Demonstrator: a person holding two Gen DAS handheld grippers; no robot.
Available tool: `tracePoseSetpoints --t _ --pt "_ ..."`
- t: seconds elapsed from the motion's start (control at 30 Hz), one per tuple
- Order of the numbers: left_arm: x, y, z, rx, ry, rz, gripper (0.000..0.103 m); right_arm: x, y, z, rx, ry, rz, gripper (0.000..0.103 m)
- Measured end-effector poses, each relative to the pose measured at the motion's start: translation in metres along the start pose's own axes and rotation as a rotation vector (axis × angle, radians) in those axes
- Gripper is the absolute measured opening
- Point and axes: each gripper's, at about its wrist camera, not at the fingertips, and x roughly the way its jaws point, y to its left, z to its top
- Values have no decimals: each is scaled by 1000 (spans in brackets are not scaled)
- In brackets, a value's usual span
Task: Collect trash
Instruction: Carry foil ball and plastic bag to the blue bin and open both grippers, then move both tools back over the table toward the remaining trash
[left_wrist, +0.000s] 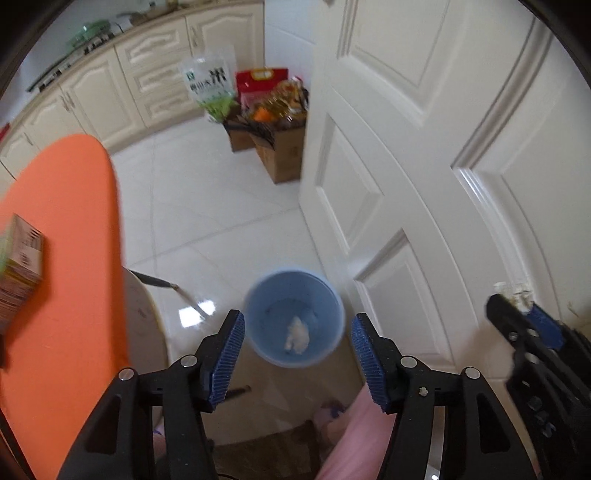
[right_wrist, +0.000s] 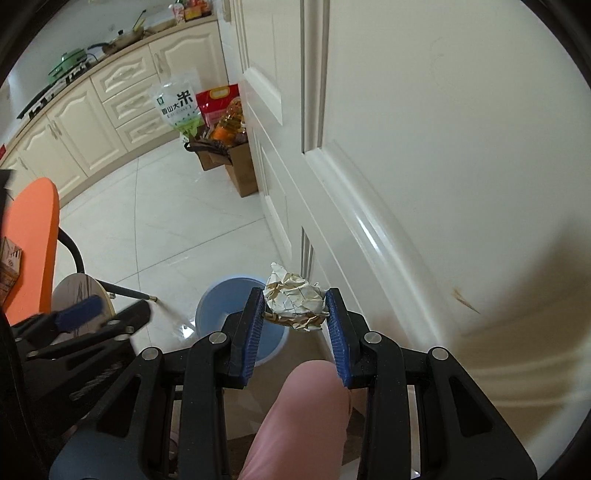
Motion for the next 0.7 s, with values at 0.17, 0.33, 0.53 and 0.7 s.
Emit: tracePoseSetpoints --t 0.17,0.33,0.53,0.7 --pt "-24 3 7 29 -90 30 63 23 9 10 -17 29 42 32" --pt "-39 18 3 -25 -135 99 70 37 25 18 -17 76 198 37" --pt "-60 33 -18 -83 -156 122 70 29 31 24 -12 33 232 70" --pt "-71 41 -35 -106 -149 107 70 18 26 23 22 20 199 70"
